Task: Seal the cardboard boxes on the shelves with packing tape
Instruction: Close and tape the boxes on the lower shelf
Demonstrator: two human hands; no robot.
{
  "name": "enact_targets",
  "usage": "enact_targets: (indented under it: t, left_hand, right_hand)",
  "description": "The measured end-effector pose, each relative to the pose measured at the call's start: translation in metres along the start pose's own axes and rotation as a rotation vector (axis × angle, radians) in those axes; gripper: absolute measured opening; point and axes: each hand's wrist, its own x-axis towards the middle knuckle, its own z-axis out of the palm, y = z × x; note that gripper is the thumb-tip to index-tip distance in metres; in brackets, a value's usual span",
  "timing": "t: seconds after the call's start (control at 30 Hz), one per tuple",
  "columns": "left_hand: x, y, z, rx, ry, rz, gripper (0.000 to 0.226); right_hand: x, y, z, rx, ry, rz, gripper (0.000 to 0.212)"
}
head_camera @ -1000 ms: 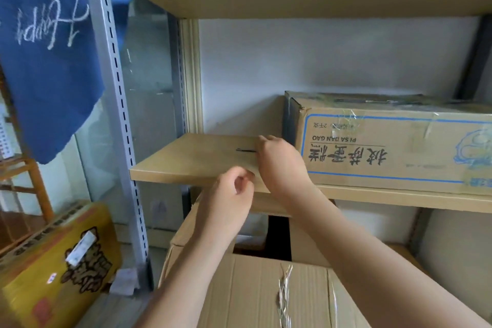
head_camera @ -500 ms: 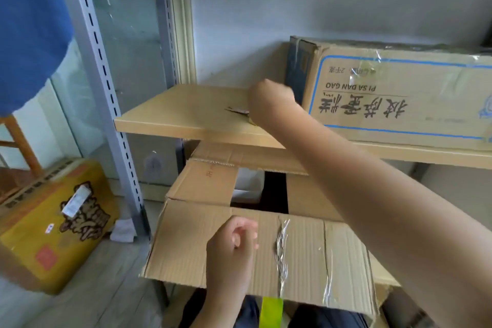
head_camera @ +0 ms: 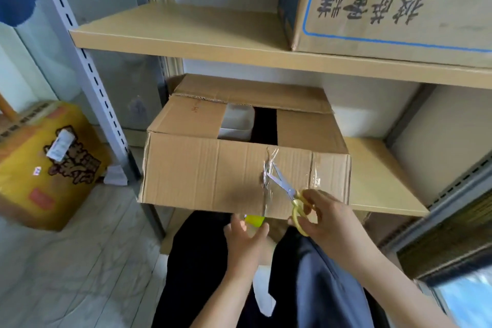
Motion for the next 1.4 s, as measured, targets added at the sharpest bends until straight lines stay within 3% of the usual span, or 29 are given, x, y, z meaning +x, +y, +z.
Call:
enact_targets:
  t: [0.13,0.23,0.33,0.47,0.57,0.67,0.77,0.97,1.03,1.13,1.2,1.3,1.4]
  left_hand:
    - [-0.005,-0.012,-0.002,-0.090,0.033,0.068,0.051]
    - [-0.009,-0.010,-0.003,-0.222,-0.036,0.062,0.045]
    - [-0.012,-0.003,-0.006,-0.293,-0.127,0.125,0.035]
    - [-0.012,0.009,-0.010,-0.308,-0.214,0.147,0.037]
    - [-0.016,0.018,-0.015,-0.307,-0.292,0.131,0.013]
    - [-0.027,0.016,-0.016,-0.229,-0.380,0.090,0.013]
    - [-0.038,0.011,-0.013,-0.277,-0.366,0.002,0.013]
    - [-0.053,0.016,-0.012,-0.356,-0.347,0.022,0.021]
    - [-0.062,0.014,-0.012,-0.353,-0.377,-0.004,0.021]
    - [-0.070,0.011,-0.014,-0.366,-0.369,-0.028,0.014]
    - [-0.076,0.011,-0.017,-0.367,-0.350,-0.038,0.014]
    - [-0.082,0.011,-0.019,-0.379,-0.332,-0.053,0.017]
    - [-0.086,0.013,-0.018,-0.382,-0.315,-0.067,0.020]
  right_hand:
    - [-0.006,0.015,0.015,-0.217,0.040,-0.088,0.074]
    - [0.000,0.019,0.025,-0.416,0.104,-0.270,0.072]
    - [0.009,0.023,0.036,-0.461,0.074,-0.369,0.079]
    - [0.024,0.020,0.033,-0.391,0.062,-0.415,0.073]
    - [0.030,0.021,0.027,-0.325,0.047,-0.524,0.051]
    - [0.035,0.013,0.013,-0.304,0.049,-0.548,0.041]
    - [0.038,0.001,-0.002,-0.287,0.013,-0.497,0.043]
    - [0.012,-0.021,-0.039,-0.368,-0.043,-0.483,0.038]
    - [-0.009,-0.028,-0.059,-0.359,-0.151,-0.383,0.045]
    - [-0.043,-0.025,-0.079,-0.462,-0.591,-0.022,0.067]
    - [-0.048,-0.018,-0.081,-0.543,-0.805,0.113,0.080]
    - [-0.036,-0.012,-0.075,-0.513,-0.918,0.272,0.083]
    - [-0.014,-0.018,-0.059,-0.490,-0.987,0.299,0.088]
